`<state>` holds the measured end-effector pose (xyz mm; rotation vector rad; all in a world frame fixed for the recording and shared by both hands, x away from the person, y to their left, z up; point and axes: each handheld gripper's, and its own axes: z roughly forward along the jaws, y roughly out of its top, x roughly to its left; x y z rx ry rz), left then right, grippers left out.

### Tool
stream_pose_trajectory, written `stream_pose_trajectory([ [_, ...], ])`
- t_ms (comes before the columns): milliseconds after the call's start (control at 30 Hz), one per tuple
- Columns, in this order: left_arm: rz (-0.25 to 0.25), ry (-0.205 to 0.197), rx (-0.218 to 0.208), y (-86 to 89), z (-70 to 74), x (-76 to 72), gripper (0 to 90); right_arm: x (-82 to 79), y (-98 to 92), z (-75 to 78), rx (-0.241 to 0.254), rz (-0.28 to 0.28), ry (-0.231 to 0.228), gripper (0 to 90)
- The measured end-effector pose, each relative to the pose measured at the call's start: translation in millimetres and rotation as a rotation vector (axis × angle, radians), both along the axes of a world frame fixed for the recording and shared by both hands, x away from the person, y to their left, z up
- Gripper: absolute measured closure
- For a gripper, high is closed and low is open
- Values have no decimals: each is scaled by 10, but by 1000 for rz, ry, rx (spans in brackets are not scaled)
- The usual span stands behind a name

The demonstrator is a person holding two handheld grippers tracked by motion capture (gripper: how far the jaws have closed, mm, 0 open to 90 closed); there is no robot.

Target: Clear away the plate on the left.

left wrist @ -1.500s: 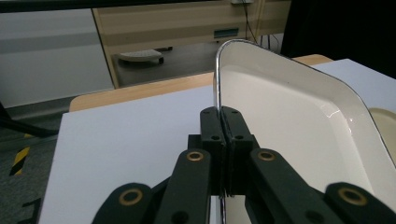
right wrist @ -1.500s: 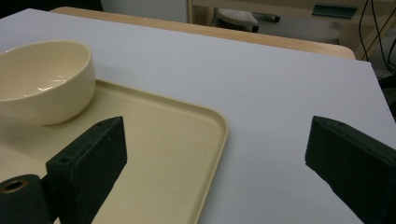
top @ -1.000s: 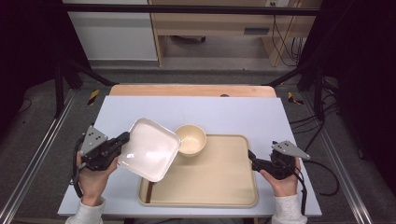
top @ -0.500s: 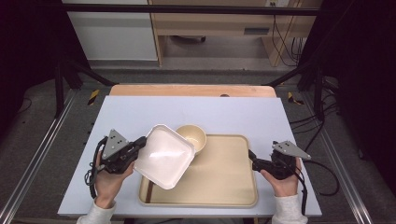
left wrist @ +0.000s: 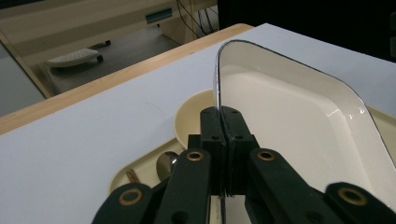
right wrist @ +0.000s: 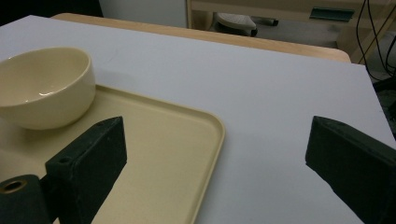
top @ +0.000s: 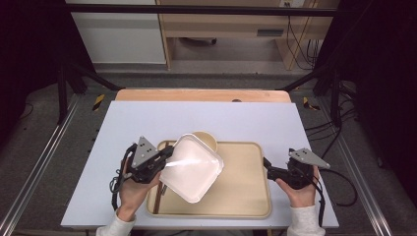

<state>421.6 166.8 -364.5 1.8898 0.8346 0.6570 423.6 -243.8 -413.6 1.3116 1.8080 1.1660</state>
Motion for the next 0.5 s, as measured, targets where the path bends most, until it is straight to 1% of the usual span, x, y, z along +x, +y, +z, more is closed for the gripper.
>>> stream_pose_trajectory([
  [133, -14, 6, 8, -103, -27, 4, 890, -4, -14, 7, 3, -2, -1, 58],
  [200, -20, 1, 11, -165, -29, -8, 890, -6, -25, 12, 3, -2, -5, 58],
  [333, -40, 11, -18, -280, -74, 3, 890, -12, -20, 20, 5, -3, -9, 59],
  [433, -44, 14, -12, -374, -136, 10, 890, -18, -20, 30, 8, -3, -11, 59],
  [500, -53, 22, -17, -432, -176, 20, 890, -21, -28, 36, 10, -2, -15, 59],
])
